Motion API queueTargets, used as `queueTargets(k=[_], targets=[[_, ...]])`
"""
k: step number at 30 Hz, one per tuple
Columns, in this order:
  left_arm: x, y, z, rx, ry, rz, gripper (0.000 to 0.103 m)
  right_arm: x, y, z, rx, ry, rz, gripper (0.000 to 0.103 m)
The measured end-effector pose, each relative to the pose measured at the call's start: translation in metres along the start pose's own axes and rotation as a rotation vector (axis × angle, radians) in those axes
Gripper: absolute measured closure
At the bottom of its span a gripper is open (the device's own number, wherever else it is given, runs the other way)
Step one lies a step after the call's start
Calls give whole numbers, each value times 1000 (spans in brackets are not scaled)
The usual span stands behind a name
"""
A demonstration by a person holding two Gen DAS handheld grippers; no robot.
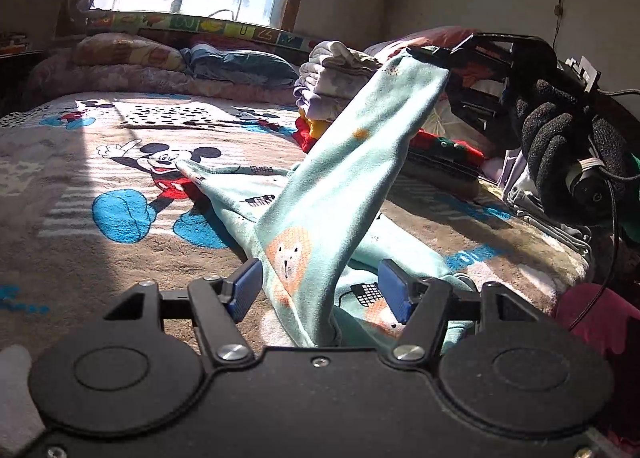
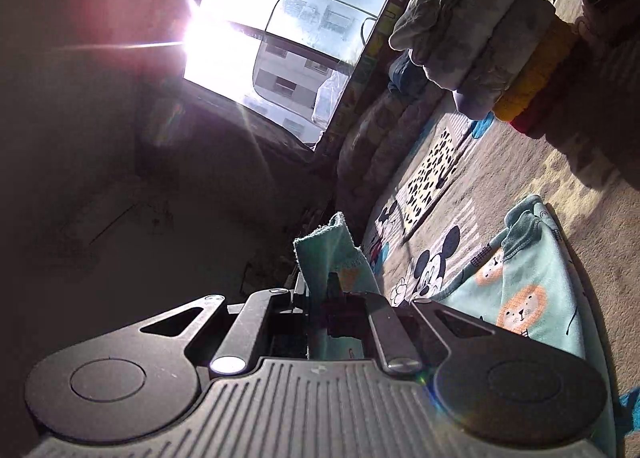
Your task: Fold clothes
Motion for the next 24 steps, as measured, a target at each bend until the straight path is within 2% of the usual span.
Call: queueTargets(k=[2,3,4,6,9,14,20,24], targets=[[13,-8,-6,70,48,50,42,-9,-5,1,0,-4,-5,93],[18,-12,-8,99,64,71,49,-12,-8,1,-5,-4,-8,93],[22,-14,-10,129,79,89,63,-15,-11,2,-9,-4,-11,93],[30,-18,-14,185,106,112,78,-25,-18,3,-22,-5,-30,93],[39,-27,-18,259,127,122,89,-38,-32,8,-11,-27,-54,93],[50,-40,-22,328,172,124,90,-57,-61,18,7,-59,-109,93],[66,-53,-29,386,233,119,90,-74,-102,15,57,-80,-177,93],[72,-51,-36,380,287,103,90,-82,-119,8,61,-80,-211,93]])
Point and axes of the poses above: each gripper's, at about its wrist camera, not at the fingertips, and x roughly the way its jaws point, y to its left, z to its top, the point moved 1 cm from there along x, roughly the way its jaws point, and after that the axes turned 14 degrees about -z, right-handed, at the moved point
